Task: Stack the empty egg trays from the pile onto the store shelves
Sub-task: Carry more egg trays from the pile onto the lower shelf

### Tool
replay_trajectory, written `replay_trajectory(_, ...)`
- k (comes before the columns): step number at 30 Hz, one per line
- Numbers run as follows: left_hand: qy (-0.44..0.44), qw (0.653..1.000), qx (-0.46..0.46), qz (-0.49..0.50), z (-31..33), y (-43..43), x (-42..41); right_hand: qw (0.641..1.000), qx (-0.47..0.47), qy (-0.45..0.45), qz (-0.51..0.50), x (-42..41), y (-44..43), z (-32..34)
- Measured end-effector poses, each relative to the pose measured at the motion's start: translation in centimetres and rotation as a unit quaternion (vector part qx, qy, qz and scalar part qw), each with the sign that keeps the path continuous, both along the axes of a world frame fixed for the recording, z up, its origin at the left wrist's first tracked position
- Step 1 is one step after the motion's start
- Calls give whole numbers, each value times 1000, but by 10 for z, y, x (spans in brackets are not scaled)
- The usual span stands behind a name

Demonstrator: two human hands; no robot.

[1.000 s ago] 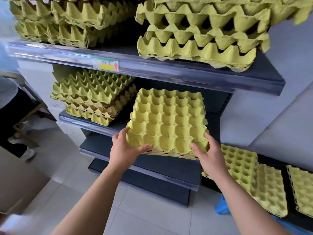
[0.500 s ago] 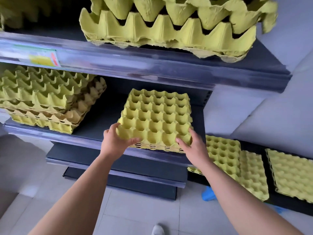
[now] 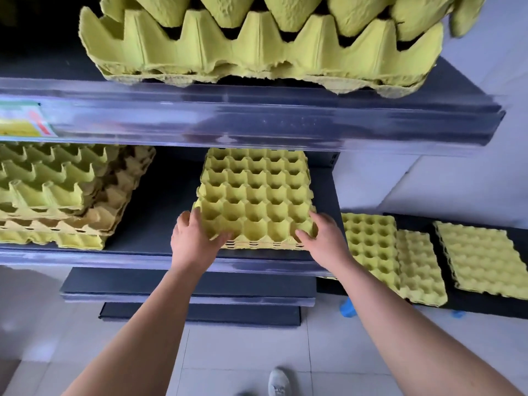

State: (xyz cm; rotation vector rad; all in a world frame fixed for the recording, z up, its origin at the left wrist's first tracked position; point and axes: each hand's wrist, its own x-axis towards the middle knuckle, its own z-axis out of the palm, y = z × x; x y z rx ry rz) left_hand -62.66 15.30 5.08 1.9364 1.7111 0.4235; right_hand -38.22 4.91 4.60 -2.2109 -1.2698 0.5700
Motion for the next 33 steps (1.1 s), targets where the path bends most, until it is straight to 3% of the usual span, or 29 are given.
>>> replay_trajectory(3,53,994,81,-52,17,-17,7,998,41,-38,-4,-5,-20,18)
replay_trajectory(6,52,982,118,-141,27,-40,20,996,58,-69,-15,-6,-48,33)
replay_trajectory(13,47,942,126,-308,32,-109,90,986,53,-141,-71,15,-138,50)
replay_trajectory(20,41,895,122,-426,26,-180,204,975,16,-153,-159,92,-244,51)
replay_trajectory(27,48,880,88,-465,12,-259,344,962,-20,-134,-237,213,-340,29)
replay_trajectory(33,51,885,45,-461,-7,-319,449,962,-77,-126,-231,317,-403,8)
